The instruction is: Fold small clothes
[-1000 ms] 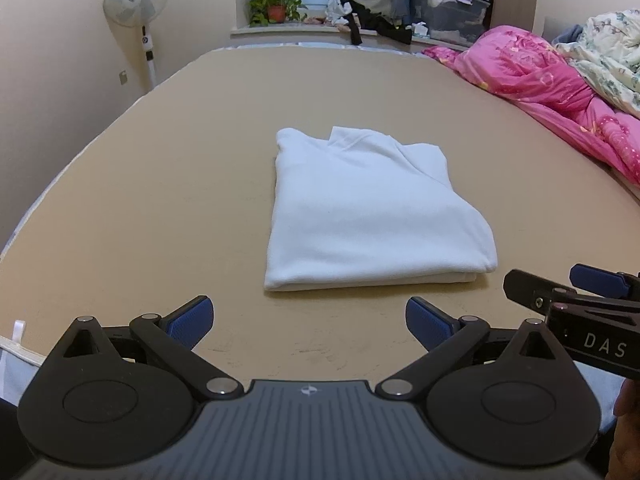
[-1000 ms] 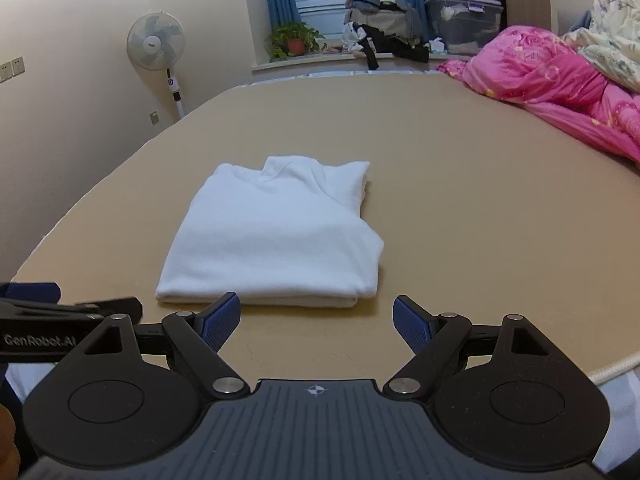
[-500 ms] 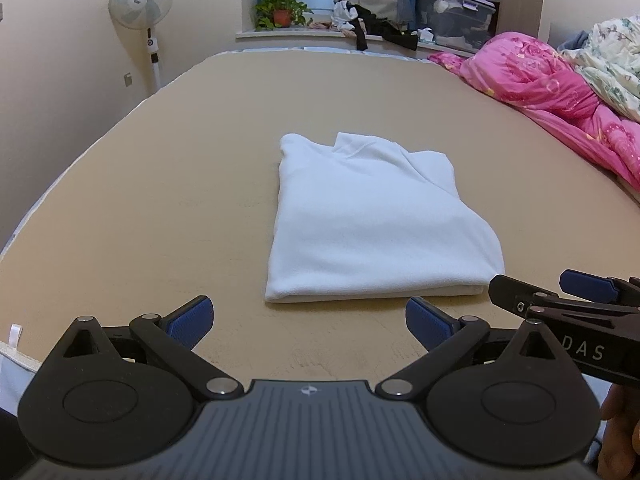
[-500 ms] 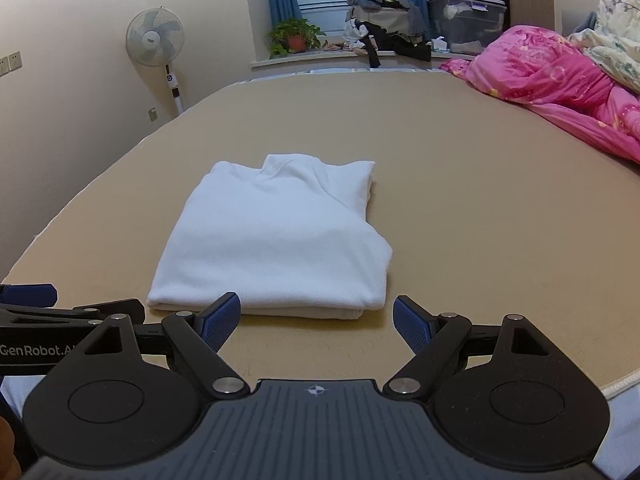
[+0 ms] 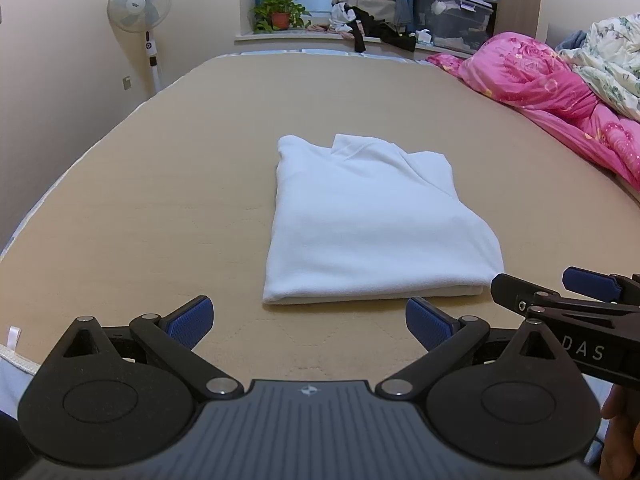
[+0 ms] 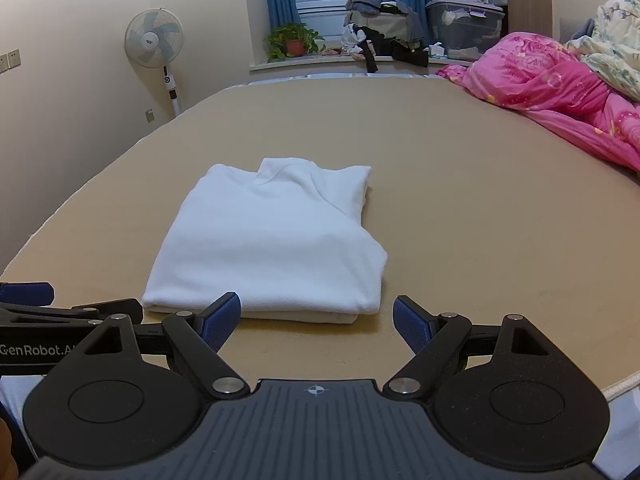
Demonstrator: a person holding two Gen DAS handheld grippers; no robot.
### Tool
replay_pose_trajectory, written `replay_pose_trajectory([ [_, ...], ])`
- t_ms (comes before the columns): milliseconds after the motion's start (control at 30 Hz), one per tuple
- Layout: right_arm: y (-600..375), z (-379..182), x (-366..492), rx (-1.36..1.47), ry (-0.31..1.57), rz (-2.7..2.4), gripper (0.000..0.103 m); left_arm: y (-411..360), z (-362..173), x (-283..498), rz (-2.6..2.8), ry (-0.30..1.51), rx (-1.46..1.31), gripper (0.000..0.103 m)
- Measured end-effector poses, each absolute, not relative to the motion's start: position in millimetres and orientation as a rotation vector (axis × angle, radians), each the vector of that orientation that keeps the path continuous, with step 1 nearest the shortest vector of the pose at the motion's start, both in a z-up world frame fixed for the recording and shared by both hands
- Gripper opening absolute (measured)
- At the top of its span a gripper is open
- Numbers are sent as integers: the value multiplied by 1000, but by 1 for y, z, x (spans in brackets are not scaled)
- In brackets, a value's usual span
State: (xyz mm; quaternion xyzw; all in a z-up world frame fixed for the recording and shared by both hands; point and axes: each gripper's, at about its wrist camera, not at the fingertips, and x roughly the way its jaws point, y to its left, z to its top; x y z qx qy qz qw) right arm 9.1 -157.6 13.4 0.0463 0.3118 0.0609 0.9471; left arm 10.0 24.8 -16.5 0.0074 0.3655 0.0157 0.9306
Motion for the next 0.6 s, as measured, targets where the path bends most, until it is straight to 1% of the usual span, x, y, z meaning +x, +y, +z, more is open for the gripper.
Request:
replay_pose_trajectory([
  [600,-153,13,10,92,636,118,84,26,-19,12,32,753,17,102],
])
